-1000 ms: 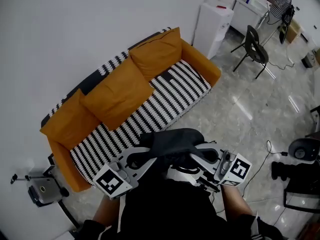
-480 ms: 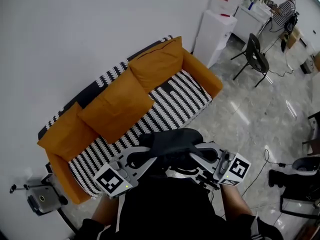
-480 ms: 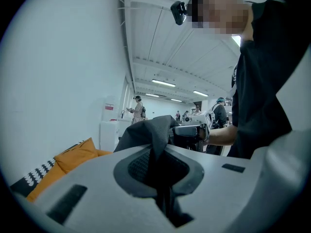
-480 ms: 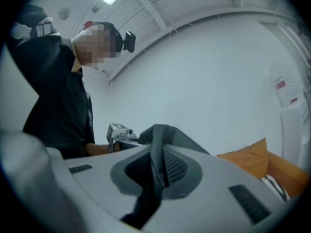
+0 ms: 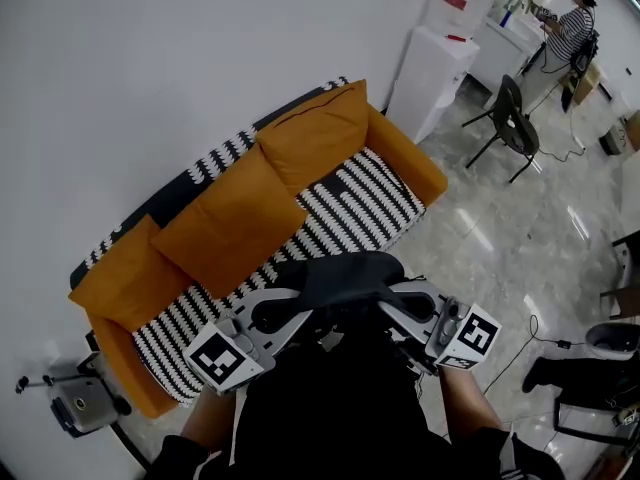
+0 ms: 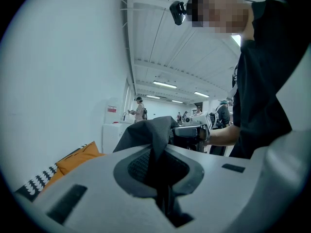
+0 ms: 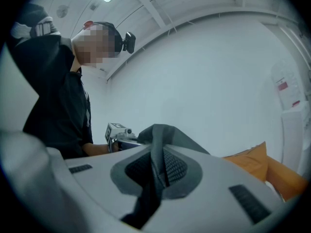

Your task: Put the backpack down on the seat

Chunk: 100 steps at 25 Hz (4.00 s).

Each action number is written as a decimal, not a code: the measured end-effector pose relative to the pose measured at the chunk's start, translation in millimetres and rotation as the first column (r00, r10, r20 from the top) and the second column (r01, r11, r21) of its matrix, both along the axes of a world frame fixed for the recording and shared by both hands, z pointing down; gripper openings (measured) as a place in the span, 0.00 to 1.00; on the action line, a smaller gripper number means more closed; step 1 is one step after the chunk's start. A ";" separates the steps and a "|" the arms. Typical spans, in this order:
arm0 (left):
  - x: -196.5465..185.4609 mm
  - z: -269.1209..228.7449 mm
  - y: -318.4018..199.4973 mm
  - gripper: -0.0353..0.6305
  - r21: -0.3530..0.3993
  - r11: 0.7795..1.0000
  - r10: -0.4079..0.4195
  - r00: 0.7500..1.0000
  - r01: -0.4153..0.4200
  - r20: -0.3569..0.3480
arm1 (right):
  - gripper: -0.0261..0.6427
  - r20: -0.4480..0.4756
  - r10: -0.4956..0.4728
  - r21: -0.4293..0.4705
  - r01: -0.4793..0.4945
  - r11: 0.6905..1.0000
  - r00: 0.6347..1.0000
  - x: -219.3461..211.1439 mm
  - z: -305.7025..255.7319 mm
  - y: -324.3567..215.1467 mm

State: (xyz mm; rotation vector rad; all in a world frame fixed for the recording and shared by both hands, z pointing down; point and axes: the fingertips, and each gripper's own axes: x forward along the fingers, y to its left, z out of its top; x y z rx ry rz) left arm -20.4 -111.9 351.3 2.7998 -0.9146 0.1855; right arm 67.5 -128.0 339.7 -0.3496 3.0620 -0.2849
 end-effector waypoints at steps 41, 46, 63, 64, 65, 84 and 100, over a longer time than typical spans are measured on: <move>14.1 132.9 -183.0 0.10 -0.261 0.899 -0.350 0.936 0.350 0.050 | 0.09 -0.041 -0.372 -0.220 0.354 0.909 0.928 -3.0 109.8 -218.0; 6.4 168.5 -193.6 0.10 -0.342 0.843 -0.425 0.904 0.415 0.050 | 0.09 -0.052 -0.432 -0.254 0.407 0.877 0.900 -16.0 140.5 -235.8; -11.2 227.4 -259.5 0.10 -0.336 0.777 -0.542 0.837 0.531 0.069 | 0.09 -0.063 -0.528 -0.302 0.489 0.819 0.847 -35.7 210.0 -299.7; -13.2 228.5 -265.1 0.10 -0.335 0.775 -0.547 0.834 0.535 0.066 | 0.09 -0.062 -0.530 -0.300 0.490 0.818 0.846 -37.9 211.9 -304.9; -15.4 228.9 -270.8 0.10 -0.339 0.771 -0.555 0.830 0.540 0.059 | 0.09 -0.062 -0.530 -0.296 0.492 0.819 0.845 -40.6 213.8 -309.6; -68.5 266.2 -355.2 0.10 -0.307 0.832 -0.488 0.873 0.462 -0.010 | 0.09 -0.136 -0.445 -0.264 0.401 0.877 0.885 -93.3 248.6 -389.0; -88.9 283.8 -413.4 0.10 -0.279 0.869 -0.418 0.908 0.409 0.030 | 0.09 -0.127 -0.308 -0.236 0.272 0.933 0.943 -119.0 266.7 -452.9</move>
